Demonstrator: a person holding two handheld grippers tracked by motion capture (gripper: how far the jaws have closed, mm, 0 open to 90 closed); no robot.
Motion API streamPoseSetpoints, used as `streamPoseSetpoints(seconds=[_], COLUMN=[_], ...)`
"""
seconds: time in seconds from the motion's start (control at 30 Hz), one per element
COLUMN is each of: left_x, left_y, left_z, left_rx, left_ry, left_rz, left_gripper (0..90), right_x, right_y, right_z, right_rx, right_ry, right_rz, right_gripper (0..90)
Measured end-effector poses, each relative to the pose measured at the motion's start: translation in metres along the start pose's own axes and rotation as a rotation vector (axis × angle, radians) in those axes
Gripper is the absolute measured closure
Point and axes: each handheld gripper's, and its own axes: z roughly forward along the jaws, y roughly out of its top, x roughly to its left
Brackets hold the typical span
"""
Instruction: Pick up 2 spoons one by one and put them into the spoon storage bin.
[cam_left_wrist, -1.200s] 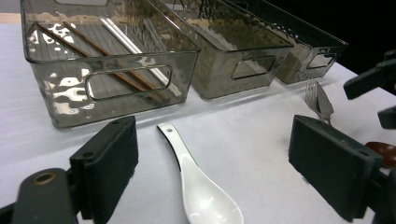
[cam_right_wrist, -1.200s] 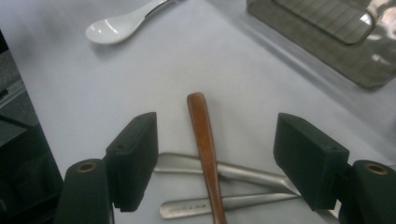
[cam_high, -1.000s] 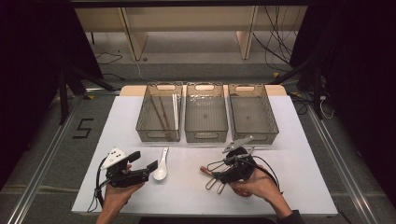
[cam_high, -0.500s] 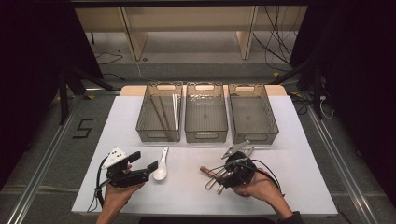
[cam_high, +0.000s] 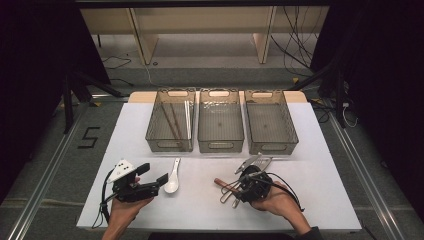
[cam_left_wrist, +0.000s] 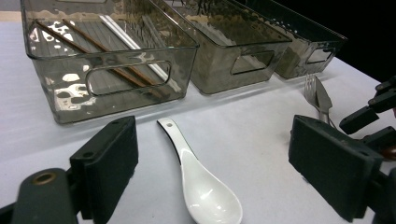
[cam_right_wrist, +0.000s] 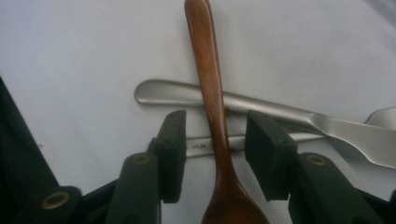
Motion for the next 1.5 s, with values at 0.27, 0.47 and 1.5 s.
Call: streamPoseSetpoints(seconds=[0.27, 0.47, 1.5], left_x=[-0.001, -0.001, 0.000], left_y=[0.000, 0.000, -0.001], left_z=[0.000, 0.000, 0.000], left_rx=[0.001, 0.002, 0.006], left_ry=[-0.002, -0.002, 0.001], left_rz=[0.003, 0.002, -0.007], left_gripper=[15.4, 15.5, 15.4], right_x=[0.000, 0.003, 0.001], right_y=[-0.002, -0.002, 0.002], right_z=[0.003, 0.006, -0.027], right_rx=[0.043, 0.083, -0.033], right_ry=[-0.014, -0.023, -0.014], right_rz=[-0.028, -0.042, -0.088], right_gripper=[69.5, 74.3, 82.0])
